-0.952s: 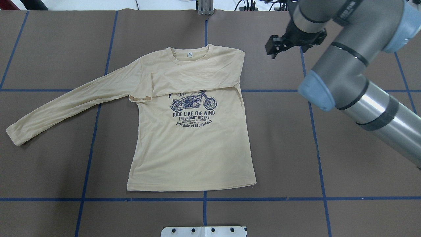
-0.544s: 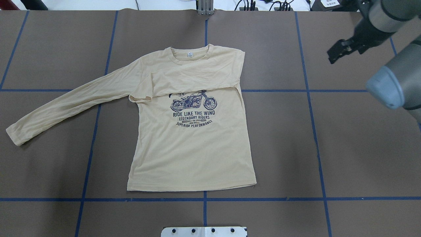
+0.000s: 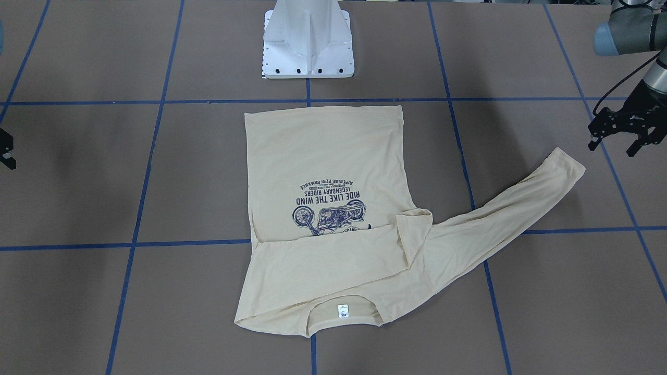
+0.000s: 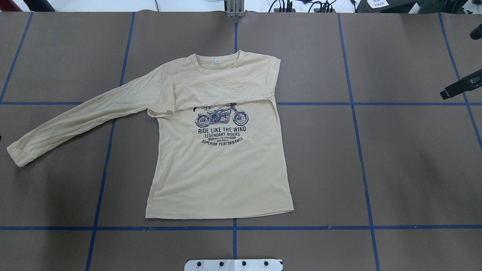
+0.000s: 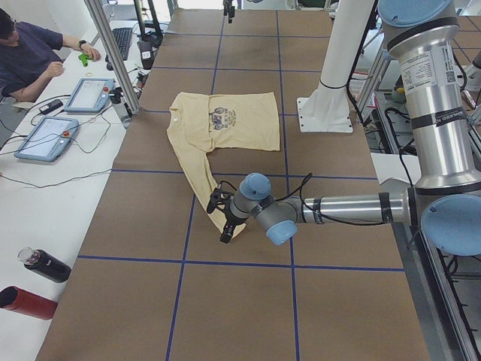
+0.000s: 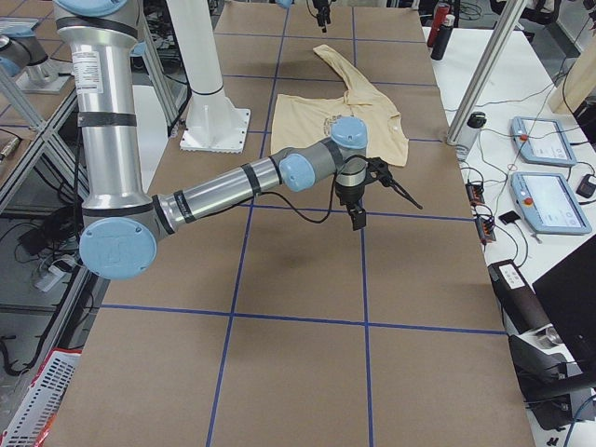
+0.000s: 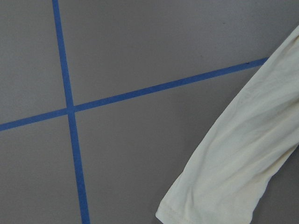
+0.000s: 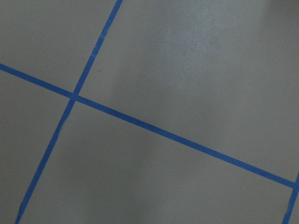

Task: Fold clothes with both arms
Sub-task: 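Lower the left gripper and grasp the other sleeve cuff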

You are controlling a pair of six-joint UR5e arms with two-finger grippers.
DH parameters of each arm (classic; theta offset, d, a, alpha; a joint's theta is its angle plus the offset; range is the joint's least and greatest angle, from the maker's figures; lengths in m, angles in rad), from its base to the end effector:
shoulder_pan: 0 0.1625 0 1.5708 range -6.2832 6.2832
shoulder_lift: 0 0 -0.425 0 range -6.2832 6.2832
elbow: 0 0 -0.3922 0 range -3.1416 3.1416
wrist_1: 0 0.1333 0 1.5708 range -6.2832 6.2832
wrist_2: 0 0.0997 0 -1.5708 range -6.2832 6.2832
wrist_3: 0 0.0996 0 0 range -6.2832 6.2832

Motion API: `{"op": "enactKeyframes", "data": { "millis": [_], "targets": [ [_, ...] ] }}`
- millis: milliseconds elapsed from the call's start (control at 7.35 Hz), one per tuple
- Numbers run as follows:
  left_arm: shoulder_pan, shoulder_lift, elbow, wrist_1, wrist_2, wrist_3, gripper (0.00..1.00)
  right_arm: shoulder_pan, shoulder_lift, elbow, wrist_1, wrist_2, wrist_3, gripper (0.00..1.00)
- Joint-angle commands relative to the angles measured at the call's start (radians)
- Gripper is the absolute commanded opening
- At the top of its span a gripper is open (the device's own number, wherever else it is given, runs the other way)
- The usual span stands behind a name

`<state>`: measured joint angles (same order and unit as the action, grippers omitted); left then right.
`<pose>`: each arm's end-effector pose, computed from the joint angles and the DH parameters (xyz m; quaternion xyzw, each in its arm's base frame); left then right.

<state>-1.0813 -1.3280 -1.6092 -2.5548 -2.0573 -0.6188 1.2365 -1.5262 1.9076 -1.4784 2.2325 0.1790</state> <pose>0.1184 -0.4067 0.6472 0.1964 0.3835 0.0333 0.9018 -0.0984 -0.5031 0.4655 0.1345 -0.3618 -0.1473 0.9107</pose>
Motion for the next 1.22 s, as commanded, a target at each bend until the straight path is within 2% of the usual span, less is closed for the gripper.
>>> {"op": "enactKeyframes", "data": {
  "millis": [0, 136, 680, 1088],
  "targets": [
    [0.059, -0.063, 0.080, -0.019, 0.006, -0.118, 0.76, 0.003, -0.011, -0.001, 0.010, 0.003, 0.000, 1.00],
    [0.081, -0.065, 0.089, -0.019, 0.008, -0.140, 0.70, 0.003, -0.011, -0.002, 0.010, 0.003, 0.002, 1.00],
    [0.103, -0.065, 0.121, -0.019, 0.008, -0.140, 0.69, 0.003, -0.011, -0.001, 0.010, 0.003, 0.007, 1.00],
    [0.104, -0.065, 0.123, -0.019, 0.008, -0.130, 0.60, 0.003, -0.011, 0.001, 0.010, 0.004, 0.007, 1.00]
  ]
}}
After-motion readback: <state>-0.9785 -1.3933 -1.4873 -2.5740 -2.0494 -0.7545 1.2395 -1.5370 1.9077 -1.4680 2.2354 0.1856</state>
